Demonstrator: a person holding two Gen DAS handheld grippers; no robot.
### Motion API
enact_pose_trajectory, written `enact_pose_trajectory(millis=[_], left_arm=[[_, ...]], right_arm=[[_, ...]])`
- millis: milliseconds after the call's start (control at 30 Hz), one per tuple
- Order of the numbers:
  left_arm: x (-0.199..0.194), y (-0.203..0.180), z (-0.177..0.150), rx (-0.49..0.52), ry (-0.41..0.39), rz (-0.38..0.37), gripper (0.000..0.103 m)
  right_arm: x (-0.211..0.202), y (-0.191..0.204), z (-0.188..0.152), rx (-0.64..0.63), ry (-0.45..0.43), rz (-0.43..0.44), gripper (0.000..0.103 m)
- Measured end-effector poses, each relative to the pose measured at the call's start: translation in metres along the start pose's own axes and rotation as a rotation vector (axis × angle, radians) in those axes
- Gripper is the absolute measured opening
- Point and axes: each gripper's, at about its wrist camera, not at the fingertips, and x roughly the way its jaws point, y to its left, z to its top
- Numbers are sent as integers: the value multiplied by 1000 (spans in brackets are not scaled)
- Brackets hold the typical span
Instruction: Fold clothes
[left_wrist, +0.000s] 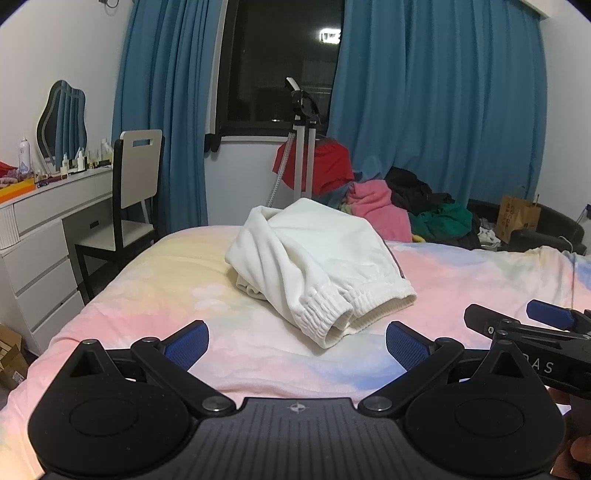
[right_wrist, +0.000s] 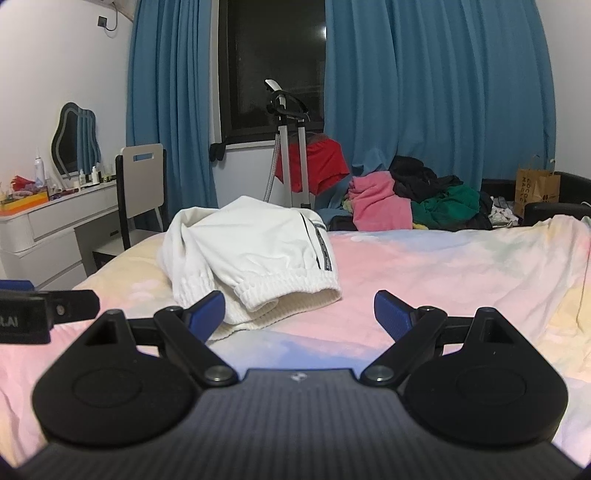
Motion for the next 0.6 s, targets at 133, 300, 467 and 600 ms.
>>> enact_pose_trajectory(millis=[133,300,467,600], left_arm=[[-1,-1,0,7,4,3,103],[0,-3,-2,15,7,10,103],[0,-5,-3,26,12,17,103],[1,-6,-4,30,15,17,103]], right_arm=[[-1,0,-1,-1,-1,-2,89],[-2,0,-1,6,-2,0,89],[-2,-1,0,16,-5,2,89],[-3,-3,1,24,-3,5,89]])
